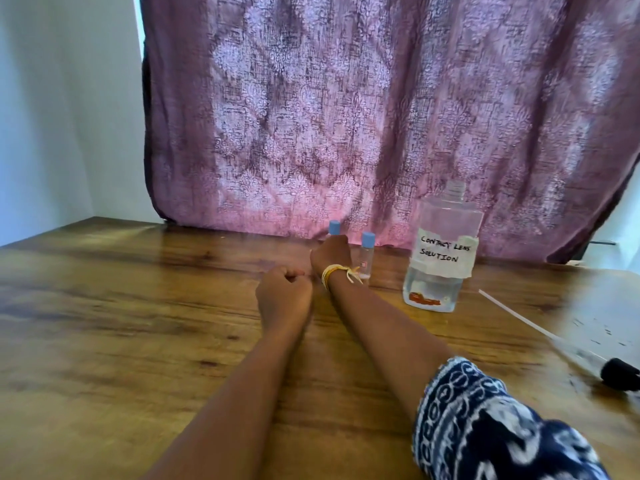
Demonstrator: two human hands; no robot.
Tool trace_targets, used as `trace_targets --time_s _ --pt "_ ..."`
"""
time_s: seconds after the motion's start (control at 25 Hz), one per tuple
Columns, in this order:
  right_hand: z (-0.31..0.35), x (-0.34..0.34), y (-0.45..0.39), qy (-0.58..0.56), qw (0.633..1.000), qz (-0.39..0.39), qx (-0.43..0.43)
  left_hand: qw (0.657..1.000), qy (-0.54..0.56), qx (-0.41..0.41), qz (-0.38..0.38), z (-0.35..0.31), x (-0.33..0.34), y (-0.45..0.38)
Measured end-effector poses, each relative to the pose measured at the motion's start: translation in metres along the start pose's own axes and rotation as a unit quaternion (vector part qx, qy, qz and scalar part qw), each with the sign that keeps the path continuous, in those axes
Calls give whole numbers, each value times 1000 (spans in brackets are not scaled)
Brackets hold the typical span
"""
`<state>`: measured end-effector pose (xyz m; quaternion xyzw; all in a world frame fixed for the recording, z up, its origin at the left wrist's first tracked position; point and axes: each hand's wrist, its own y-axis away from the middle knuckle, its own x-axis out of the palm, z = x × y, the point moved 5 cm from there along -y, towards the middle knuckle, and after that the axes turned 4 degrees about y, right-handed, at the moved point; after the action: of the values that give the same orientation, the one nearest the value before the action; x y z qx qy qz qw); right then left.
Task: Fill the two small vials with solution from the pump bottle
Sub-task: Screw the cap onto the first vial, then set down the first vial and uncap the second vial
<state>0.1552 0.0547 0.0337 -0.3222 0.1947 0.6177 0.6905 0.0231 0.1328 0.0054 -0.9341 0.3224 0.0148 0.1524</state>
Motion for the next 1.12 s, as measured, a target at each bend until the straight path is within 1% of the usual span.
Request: trace_targets --time_s 0.04,0.12,0.24,0.28,0.4,0.48,0.56,0.64,0.72,0.76,0.8,0.84,0.88,0.96,1.0,1.04,1.12 --pt "2 0 -3 -3 1000 -9 6 1000 0 5 1 0 2 0" --pt "5 2 -4 7 1000 -8 -13 1000 0 10 2 -1 3 1" --pt "7 -2 18 30 994 39 -102 1000 -3 3 -1 -2 1 -1" --pt "4 -9 31 17 991 50 -123 1000 -3 2 3 -3 1 -1" --pt "-23 -40 69 -32 983 55 -172 999 -11 -2 32 -9 4 5" --pt "-46 -63 92 -51 980 70 -180 997 -26 12 68 -17 10 12" --pt "-66 -88 110 -64 977 79 -188 990 -4 50 130 -30 18 22" --pt "-80 -113 121 -42 976 74 -201 967 71 66 234 -42 29 38" --pt "-94 -132 125 -48 976 88 -192 921 127 49 364 -46 42 58" --pt "-99 -138 127 -74 973 116 -183 896 132 52 421 -47 47 69" --pt "-102 -142 128 -111 967 151 -176 880 116 76 454 -47 51 76" --pt "-103 -146 128 -130 959 183 -173 874 98 107 465 -47 52 80" --pt "-102 -149 127 -125 953 211 -179 878 81 132 454 -48 52 80" --pt "-98 -154 127 -70 945 254 -192 895 73 145 416 -49 50 76" --pt "-97 -157 125 -51 945 258 -192 900 75 143 405 -49 50 75" --pt "-96 -162 122 -54 950 242 -191 902 76 139 402 -49 49 77" --pt "-93 -175 118 -113 959 172 -196 899 75 144 408 -50 48 81"
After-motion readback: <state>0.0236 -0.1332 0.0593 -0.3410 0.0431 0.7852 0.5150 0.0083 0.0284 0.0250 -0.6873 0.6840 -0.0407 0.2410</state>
